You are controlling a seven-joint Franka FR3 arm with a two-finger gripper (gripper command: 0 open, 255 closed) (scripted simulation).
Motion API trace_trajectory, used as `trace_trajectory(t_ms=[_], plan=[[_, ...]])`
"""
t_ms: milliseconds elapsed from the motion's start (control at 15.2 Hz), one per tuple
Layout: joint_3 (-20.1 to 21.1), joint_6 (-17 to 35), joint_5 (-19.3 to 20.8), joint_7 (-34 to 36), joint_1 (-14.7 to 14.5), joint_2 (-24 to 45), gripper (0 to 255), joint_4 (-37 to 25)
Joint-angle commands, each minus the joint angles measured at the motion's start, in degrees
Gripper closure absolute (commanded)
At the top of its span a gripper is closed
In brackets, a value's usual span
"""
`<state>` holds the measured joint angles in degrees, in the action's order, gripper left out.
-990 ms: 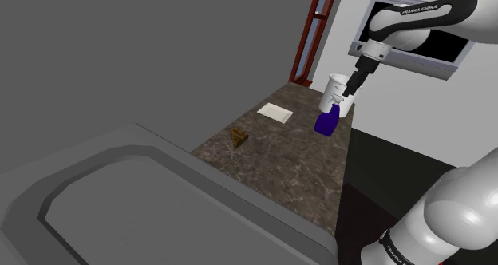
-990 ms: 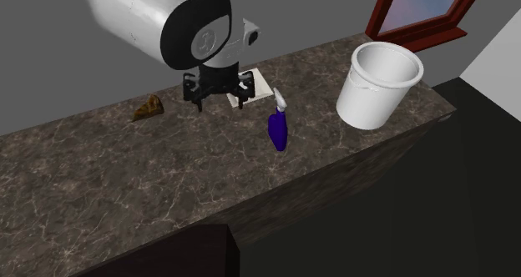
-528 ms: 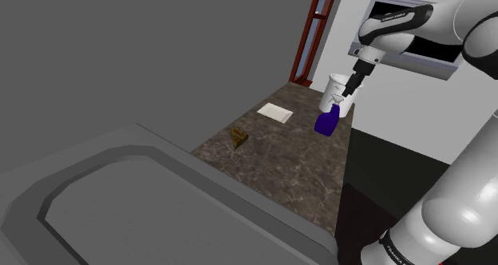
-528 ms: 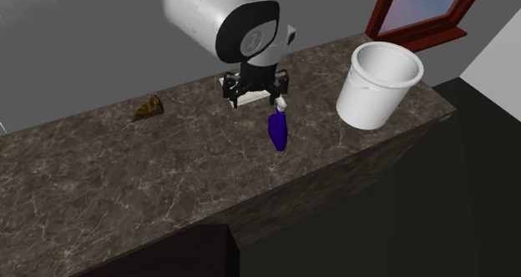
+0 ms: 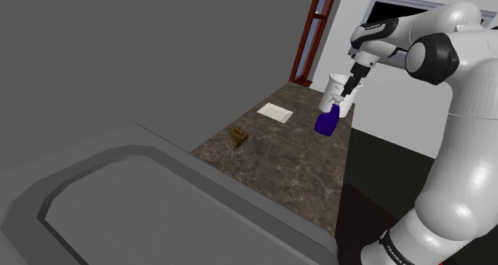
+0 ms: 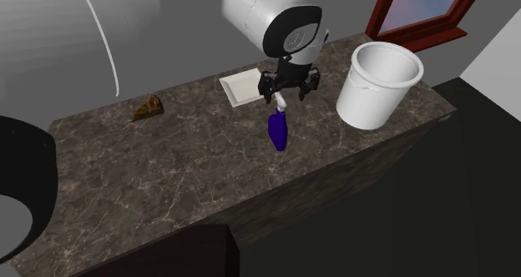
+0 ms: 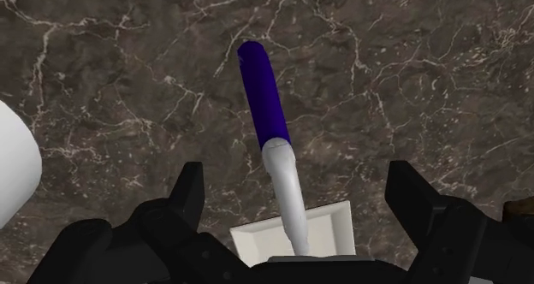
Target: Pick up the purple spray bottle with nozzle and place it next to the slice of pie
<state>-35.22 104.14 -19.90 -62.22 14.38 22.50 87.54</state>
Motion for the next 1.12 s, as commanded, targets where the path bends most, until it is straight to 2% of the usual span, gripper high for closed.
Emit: trace_trajectory(t_ms=[0,396,858,924,1056], plan=[[0.20,0.84,-0.57,-0.60,0.41,0.99,0,0.02],[0.66,4.64,-1.32,-1.19,0.01,1.80,0,3.20],[0.66,4.63,-1.32,-1.19,0.01,1.79,0,3.19],[0.66,4.63,-1.32,-1.19,0.01,1.79,255,3.19],[0.66,4.63,-1.32,-1.19,0.01,1.79,255,3.19]])
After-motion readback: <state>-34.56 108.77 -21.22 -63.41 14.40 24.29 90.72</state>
